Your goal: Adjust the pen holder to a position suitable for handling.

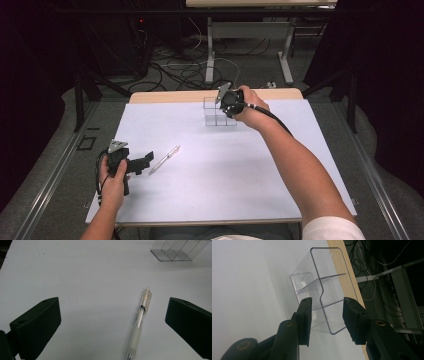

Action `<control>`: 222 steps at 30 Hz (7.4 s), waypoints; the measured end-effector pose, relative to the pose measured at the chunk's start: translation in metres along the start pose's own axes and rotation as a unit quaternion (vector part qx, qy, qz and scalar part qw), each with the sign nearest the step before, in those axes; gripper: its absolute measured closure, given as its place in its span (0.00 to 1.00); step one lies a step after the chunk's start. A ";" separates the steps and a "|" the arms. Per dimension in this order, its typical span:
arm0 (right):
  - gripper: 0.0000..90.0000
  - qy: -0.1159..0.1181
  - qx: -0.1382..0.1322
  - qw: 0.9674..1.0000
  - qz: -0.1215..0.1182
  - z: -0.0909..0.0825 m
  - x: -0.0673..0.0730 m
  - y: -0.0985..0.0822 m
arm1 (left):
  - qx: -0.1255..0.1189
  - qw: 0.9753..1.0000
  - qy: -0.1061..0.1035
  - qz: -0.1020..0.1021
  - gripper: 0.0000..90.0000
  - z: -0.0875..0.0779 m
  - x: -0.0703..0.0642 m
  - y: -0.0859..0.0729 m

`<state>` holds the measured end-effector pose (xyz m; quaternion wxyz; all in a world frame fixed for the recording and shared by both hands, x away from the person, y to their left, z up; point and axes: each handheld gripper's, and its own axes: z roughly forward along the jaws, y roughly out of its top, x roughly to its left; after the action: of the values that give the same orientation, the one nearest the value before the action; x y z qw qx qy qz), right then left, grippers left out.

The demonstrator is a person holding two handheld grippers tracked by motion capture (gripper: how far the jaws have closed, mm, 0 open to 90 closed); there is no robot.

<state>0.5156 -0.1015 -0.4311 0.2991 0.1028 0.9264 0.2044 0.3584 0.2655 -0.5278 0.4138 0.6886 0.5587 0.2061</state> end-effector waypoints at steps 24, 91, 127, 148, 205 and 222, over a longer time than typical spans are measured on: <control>0.68 0.025 0.017 1.000 -0.009 0.048 0.004 0.005 | 0.001 1.000 -0.002 -0.006 0.00 0.000 0.001 -0.001; 0.97 0.064 0.030 0.992 -0.100 0.012 0.030 0.017 | 0.004 1.000 -0.001 0.000 0.00 0.001 -0.001 0.000; 0.96 0.126 0.027 0.986 -0.102 -0.023 0.088 0.015 | 0.004 1.000 0.002 0.002 0.00 0.004 -0.003 -0.002; 0.94 0.125 0.015 0.990 -0.058 -0.015 0.083 0.010 | 0.012 1.000 0.002 0.004 0.00 0.004 -0.004 -0.002; 0.21 0.036 -0.140 0.946 0.289 -0.067 0.095 -0.101 | 0.026 0.999 -0.029 0.013 0.00 0.007 -0.012 0.001; 0.05 0.024 -0.126 0.905 0.405 -0.065 0.106 -0.178 | 0.044 0.999 -0.014 0.024 0.00 0.012 -0.018 -0.001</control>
<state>0.3800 -0.2480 -0.5153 0.1784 0.4252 0.7785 0.4258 0.3621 0.2445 -0.5321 0.3856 0.7222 0.5446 0.1820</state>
